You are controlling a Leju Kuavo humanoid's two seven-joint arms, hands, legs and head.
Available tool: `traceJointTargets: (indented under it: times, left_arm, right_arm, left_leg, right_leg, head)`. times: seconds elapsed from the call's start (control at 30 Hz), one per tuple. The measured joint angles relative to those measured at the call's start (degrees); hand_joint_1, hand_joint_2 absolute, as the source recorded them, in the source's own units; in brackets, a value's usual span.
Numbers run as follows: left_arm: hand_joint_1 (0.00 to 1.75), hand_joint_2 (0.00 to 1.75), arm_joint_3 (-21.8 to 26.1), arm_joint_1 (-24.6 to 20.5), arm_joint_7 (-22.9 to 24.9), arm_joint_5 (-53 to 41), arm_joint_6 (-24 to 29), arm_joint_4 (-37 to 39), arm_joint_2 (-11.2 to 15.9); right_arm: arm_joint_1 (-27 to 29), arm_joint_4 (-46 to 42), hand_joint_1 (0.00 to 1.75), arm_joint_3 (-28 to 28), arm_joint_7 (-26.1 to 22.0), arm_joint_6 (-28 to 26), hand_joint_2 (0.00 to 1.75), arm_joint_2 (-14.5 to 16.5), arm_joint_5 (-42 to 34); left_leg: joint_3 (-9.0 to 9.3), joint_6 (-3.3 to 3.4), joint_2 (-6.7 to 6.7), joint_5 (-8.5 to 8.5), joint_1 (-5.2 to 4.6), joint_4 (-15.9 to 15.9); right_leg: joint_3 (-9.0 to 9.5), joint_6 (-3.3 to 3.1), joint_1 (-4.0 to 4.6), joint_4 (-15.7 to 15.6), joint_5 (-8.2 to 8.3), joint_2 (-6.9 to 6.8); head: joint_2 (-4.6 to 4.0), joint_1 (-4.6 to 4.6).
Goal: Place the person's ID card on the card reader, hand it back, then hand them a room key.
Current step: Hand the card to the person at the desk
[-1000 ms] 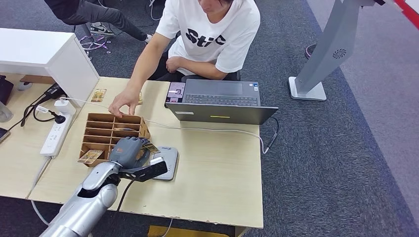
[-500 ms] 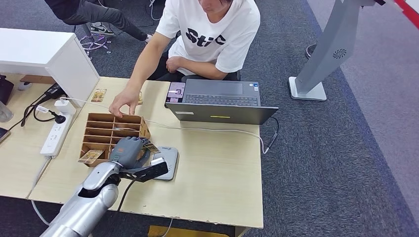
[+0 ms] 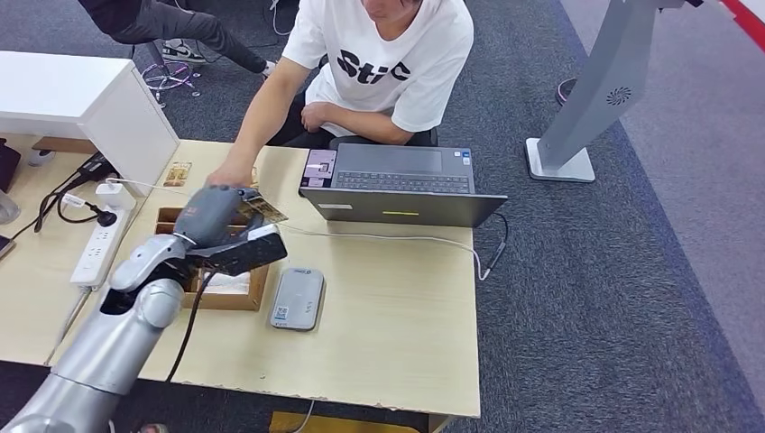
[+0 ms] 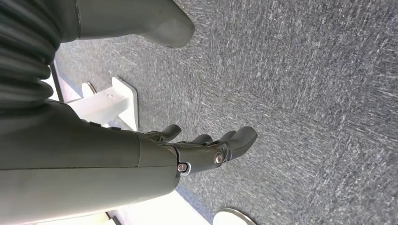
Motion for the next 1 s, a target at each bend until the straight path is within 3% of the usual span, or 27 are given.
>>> traceJointTargets:
  times: [0.3, 1.0]
  left_arm:
    - [1.75, 1.75, 0.05, -0.86, 0.42, 0.03, -0.15, -7.97, 2.74]
    - [1.75, 1.75, 0.03, -1.15, 0.34, 0.75, -0.98, -9.59, 3.12]
  right_arm:
    - [-0.05, 0.00, 0.00, -0.32, -0.41, -0.08, 1.75, 0.00, -0.68]
    - [-0.11, -0.01, 0.00, -0.45, -0.51, -0.09, 1.75, 0.00, -0.68]
  left_leg:
    - [-0.01, -0.02, -0.03, -0.01, 0.01, -0.02]
    - [-0.02, -0.02, -0.01, -0.02, 0.00, -0.01]
  right_leg:
    - [-0.03, 0.00, 0.00, 0.00, -0.05, -0.02]
    - [-0.06, 0.01, 0.00, 0.00, -0.04, -0.01]
  head:
    - [0.00, -0.01]
    - [0.00, -0.01]
